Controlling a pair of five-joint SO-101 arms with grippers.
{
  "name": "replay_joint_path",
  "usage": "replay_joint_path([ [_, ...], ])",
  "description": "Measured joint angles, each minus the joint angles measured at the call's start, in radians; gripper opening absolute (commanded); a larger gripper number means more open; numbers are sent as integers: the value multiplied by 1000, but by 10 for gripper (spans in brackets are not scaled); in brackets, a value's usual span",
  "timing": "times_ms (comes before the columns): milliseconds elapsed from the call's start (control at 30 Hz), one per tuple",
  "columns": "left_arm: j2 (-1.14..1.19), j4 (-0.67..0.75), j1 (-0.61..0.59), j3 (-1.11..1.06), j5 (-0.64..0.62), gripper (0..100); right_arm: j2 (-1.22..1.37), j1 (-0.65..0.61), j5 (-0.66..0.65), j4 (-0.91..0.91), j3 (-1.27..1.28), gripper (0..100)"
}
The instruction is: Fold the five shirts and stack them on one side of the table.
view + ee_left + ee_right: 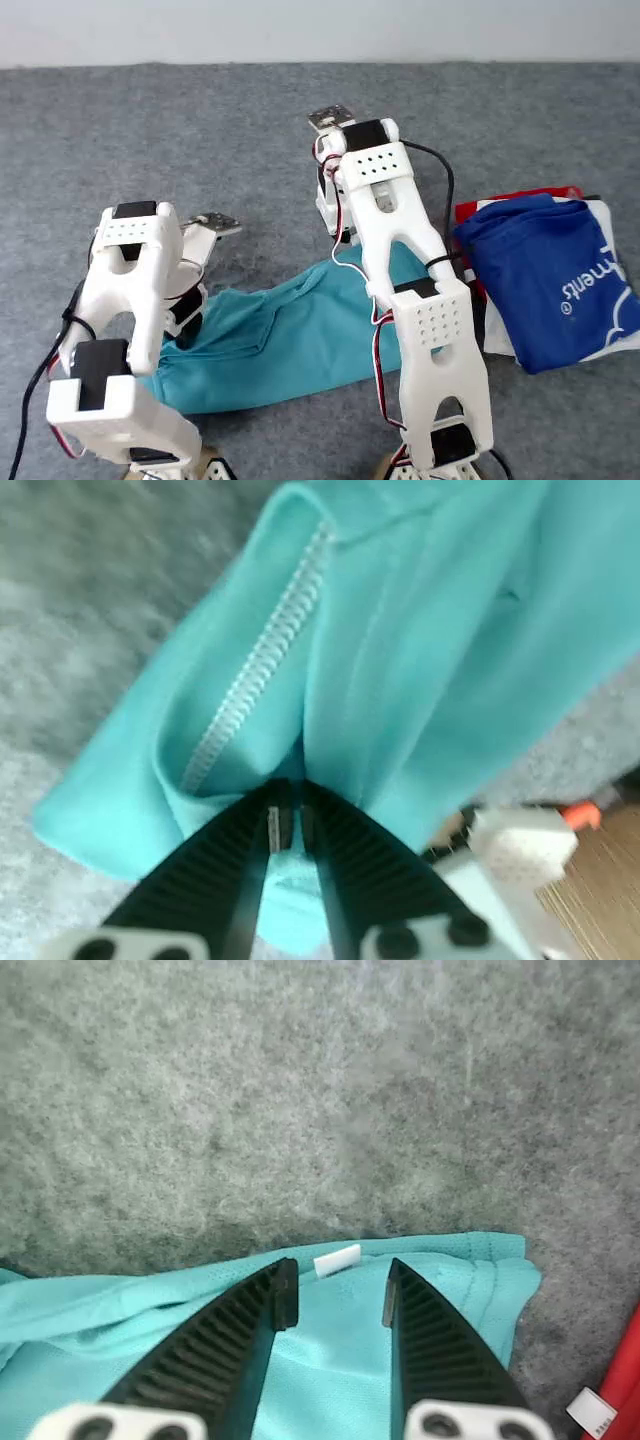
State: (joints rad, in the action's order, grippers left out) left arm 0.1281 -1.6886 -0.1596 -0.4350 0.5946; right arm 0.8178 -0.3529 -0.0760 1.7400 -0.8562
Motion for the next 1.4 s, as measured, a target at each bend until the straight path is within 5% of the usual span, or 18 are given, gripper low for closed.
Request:
replay_joint_path([
  [400,-6,-35,0,60,-8,20,0,-5,0,0,0,143],
  [533,-52,-35,-5,137,-55,105,0,-5,0,0,0,143],
  [1033,-265,-40,176,130,-95,144,0,-5,0,0,0,143],
  [1400,-64,382,-69,229,-318,144,0,-3,0,0,0,143],
])
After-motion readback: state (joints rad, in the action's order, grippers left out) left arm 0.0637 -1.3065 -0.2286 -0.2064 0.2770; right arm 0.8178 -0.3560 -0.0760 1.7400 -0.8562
